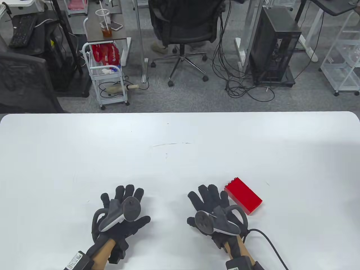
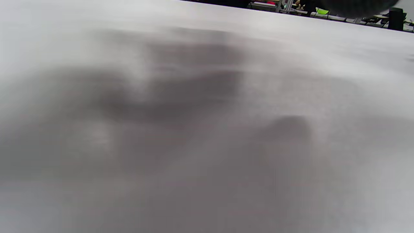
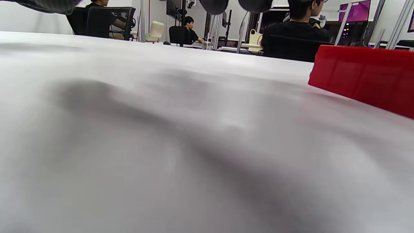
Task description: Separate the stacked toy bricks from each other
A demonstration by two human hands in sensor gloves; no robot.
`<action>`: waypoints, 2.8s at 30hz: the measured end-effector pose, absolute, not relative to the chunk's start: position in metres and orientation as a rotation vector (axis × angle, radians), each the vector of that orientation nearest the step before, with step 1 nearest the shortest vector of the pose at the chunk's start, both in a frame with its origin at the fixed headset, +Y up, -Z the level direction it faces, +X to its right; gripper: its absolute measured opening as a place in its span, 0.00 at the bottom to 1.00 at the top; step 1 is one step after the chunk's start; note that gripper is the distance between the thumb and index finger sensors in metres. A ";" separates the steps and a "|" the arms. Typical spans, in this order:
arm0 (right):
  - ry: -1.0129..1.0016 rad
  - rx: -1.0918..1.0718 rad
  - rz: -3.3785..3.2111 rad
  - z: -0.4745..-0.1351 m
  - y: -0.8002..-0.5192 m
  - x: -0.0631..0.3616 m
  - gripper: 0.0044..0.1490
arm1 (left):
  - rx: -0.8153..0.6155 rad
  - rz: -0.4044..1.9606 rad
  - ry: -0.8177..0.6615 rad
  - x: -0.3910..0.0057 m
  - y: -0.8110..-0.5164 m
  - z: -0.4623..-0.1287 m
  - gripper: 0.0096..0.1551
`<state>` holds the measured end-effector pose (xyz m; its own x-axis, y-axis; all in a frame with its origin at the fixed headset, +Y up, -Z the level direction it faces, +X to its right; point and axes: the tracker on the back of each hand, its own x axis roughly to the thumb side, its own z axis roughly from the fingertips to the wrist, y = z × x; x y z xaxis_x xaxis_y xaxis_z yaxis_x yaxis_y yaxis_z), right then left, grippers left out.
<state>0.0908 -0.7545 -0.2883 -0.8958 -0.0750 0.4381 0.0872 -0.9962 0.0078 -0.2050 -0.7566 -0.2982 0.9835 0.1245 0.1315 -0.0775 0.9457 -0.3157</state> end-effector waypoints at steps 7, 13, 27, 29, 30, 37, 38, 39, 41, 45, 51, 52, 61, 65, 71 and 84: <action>0.060 -0.644 -3.008 -0.290 -0.747 0.106 0.55 | -0.265 0.130 -0.177 -0.204 -0.753 -0.294 0.61; 0.082 -0.530 -3.049 -0.297 -0.741 0.131 0.55 | -0.271 0.131 -0.198 -0.201 -0.755 -0.294 0.61; -0.016 -0.075 -3.154 -0.321 -0.744 0.204 0.61 | -0.268 0.134 -0.227 -0.198 -0.758 -0.293 0.61; -0.049 -0.028 -3.162 -0.324 -0.747 0.210 0.61 | -0.275 0.128 -0.226 -0.197 -0.758 -0.293 0.61; -0.060 -0.013 -3.165 -0.325 -0.748 0.212 0.61 | -0.275 0.128 -0.225 -0.197 -0.758 -0.293 0.61; -0.132 0.052 -3.210 -0.331 -0.758 0.223 0.61 | -0.284 0.136 -0.222 -0.198 -0.759 -0.293 0.61; -0.138 0.054 -3.215 -0.331 -0.758 0.224 0.61 | -0.287 0.136 -0.222 -0.198 -0.758 -0.293 0.61; -0.145 0.059 -3.223 -0.332 -0.759 0.225 0.60 | -0.289 0.135 -0.222 -0.198 -0.758 -0.293 0.61; -0.153 0.074 -3.230 -0.333 -0.761 0.226 0.58 | -0.291 0.136 -0.222 -0.198 -0.758 -0.293 0.61; -0.189 0.098 -3.237 -0.335 -0.766 0.228 0.55 | -0.290 0.138 -0.227 -0.198 -0.759 -0.293 0.61; -0.244 0.120 -3.266 -0.337 -0.767 0.228 0.55 | -0.295 0.137 -0.231 -0.198 -0.759 -0.293 0.61; -0.236 0.131 -3.283 -0.336 -0.766 0.229 0.55 | -0.294 0.137 -0.231 -0.198 -0.759 -0.293 0.61; -0.061 0.141 -3.169 -0.335 -0.750 0.208 0.61 | -0.289 0.127 -0.239 -0.195 -0.759 -0.292 0.61; -0.109 0.064 -3.189 -0.336 -0.752 0.202 0.59 | -0.285 0.127 -0.241 -0.195 -0.759 -0.292 0.61; 0.128 -0.077 -3.336 -0.324 -0.735 0.190 0.49 | -0.260 0.143 -0.245 -0.195 -0.756 -0.291 0.61; 0.116 -0.708 -3.475 -0.287 -0.723 0.122 0.41 | -0.213 0.370 -0.444 -0.177 -0.748 -0.277 0.58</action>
